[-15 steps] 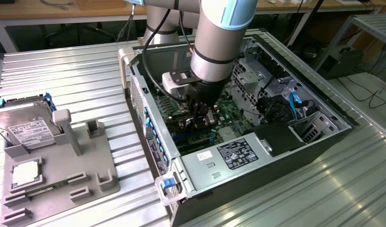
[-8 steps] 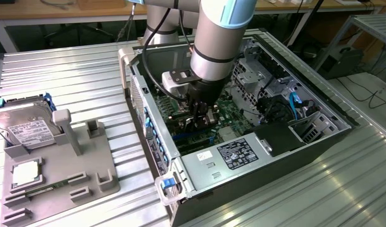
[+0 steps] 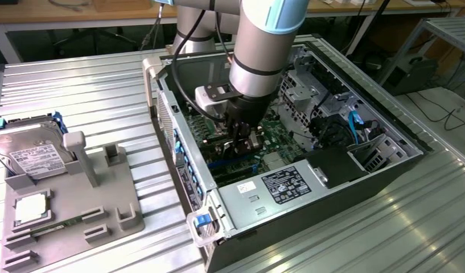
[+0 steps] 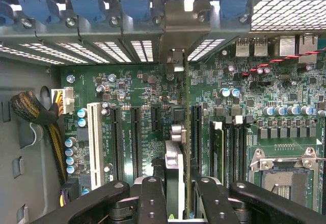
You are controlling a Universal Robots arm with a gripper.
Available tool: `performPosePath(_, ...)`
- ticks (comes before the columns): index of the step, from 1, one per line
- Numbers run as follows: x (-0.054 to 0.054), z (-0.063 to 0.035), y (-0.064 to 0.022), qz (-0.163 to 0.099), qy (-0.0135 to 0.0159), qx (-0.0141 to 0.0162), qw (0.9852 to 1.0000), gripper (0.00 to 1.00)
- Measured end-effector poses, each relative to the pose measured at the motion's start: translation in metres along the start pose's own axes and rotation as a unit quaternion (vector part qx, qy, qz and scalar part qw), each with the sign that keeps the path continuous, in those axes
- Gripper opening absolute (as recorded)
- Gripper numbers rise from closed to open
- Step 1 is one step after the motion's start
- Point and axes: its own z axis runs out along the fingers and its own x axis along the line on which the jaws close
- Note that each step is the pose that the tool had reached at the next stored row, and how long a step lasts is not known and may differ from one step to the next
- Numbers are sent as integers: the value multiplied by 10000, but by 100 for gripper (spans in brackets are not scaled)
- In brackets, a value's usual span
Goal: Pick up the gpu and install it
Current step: 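Insert the gpu into the slot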
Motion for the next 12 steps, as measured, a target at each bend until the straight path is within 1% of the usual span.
performPosePath(7,-6,1,0,-73,0,-1,10000,28)
performPosePath(12,-7,2,0,-74,1,-2,10000,28)
